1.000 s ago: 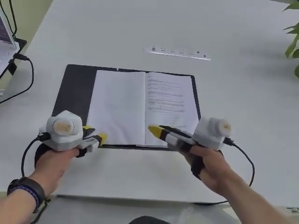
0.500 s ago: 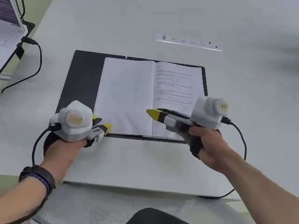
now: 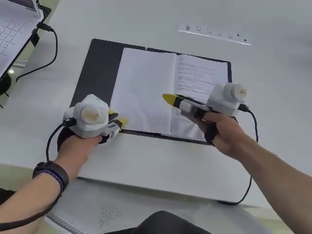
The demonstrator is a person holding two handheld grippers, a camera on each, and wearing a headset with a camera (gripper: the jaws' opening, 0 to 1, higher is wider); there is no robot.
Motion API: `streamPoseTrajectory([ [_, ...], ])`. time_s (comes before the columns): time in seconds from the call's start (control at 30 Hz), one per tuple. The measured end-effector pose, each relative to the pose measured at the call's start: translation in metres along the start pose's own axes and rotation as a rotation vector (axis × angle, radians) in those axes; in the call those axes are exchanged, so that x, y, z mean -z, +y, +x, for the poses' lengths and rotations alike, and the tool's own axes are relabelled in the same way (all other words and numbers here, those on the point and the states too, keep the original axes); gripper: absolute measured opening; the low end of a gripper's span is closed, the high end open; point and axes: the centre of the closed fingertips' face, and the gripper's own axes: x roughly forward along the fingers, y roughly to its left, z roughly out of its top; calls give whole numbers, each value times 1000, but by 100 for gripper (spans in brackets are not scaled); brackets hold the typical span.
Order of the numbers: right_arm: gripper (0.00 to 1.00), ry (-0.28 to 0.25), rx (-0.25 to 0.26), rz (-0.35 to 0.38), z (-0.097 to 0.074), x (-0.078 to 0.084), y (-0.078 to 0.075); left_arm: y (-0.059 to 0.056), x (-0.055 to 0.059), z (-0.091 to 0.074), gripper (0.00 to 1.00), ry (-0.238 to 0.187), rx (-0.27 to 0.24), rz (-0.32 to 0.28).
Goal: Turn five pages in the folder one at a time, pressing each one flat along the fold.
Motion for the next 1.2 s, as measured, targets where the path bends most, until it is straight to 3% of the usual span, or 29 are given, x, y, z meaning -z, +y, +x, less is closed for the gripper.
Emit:
streamPoseTrajectory([
  [0.47,19,-8,24,44,20,-9,-32,18,1,6,0,-7,-47,-17],
  [0.63,16,-26,26,57,23,-15,-37,20,1,7,0,-4,-48,-16],
  [0.83,5,-30,33,56,26,-15,-47,20,1,9,0,-14,-57,6],
  [1.0,0,-34,28,62,27,-16,-50,21,2,9,0,-21,-72,29],
  [1.2,0,-70,23,82,30,-22,-41,21,2,9,0,-31,-66,26],
])
